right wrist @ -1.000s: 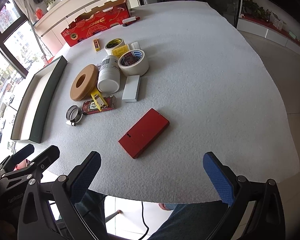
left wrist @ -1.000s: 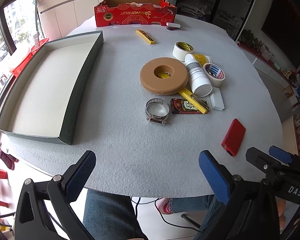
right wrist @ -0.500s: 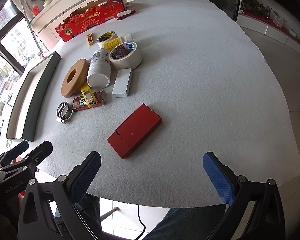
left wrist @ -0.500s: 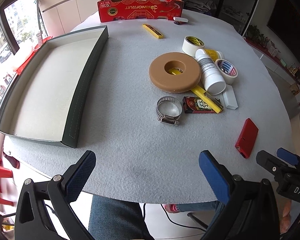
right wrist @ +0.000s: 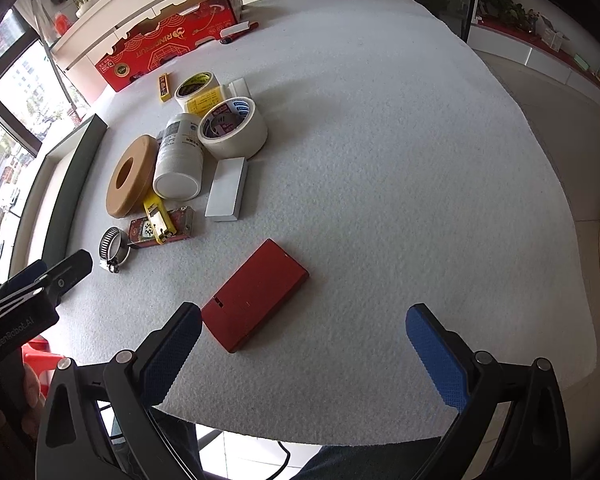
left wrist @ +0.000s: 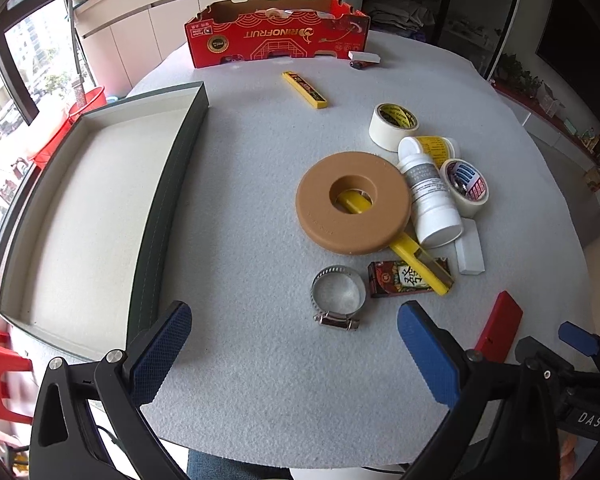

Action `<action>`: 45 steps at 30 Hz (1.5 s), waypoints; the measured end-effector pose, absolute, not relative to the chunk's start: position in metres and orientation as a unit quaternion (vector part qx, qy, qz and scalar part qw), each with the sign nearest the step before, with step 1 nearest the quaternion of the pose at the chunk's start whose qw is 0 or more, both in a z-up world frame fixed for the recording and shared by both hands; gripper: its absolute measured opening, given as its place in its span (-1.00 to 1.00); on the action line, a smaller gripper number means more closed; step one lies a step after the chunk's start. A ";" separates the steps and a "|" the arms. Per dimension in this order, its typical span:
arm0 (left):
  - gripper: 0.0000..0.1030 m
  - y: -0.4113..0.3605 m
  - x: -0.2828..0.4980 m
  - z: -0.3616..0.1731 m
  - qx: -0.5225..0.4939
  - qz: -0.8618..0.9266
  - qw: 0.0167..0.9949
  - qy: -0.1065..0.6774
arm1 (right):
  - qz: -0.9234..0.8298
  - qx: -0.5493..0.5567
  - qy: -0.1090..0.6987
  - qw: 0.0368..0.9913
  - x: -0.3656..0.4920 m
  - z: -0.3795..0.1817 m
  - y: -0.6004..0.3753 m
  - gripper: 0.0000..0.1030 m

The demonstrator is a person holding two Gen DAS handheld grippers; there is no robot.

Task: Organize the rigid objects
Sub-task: 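Move left tool toward the tan cork ring while right tool approaches the red case, then close left tool on the tan cork ring while right tool grips the red case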

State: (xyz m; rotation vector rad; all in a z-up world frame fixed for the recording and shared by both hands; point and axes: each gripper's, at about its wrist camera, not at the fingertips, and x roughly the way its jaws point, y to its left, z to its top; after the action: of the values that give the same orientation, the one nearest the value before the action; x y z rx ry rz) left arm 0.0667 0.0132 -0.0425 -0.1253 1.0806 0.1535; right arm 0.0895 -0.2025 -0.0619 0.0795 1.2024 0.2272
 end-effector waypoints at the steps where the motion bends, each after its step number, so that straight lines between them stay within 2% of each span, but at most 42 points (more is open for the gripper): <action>1: 1.00 0.010 0.073 -0.040 -0.056 0.069 0.855 0.510 | 0.105 0.038 0.564 0.818 0.091 -0.061 -0.203 1.00; 13: 1.00 -0.010 0.139 -0.060 0.020 0.066 0.861 0.504 | 0.096 0.037 0.566 0.818 0.107 -0.057 -0.204 1.00; 24: 1.00 0.058 0.140 -0.067 -0.020 0.125 0.853 0.506 | 0.108 0.025 0.569 0.815 0.114 -0.059 -0.191 1.00; 45: 1.00 0.044 0.147 -0.064 -0.037 0.097 0.850 0.517 | 0.139 -0.033 0.584 0.799 0.103 -0.075 -0.176 1.00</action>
State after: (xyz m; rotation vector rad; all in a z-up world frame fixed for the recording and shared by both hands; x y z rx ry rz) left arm 0.1469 0.0445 -0.0636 -0.0787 1.0880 0.2039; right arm 0.1032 -0.1759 -0.0748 -0.0710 1.2537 0.2975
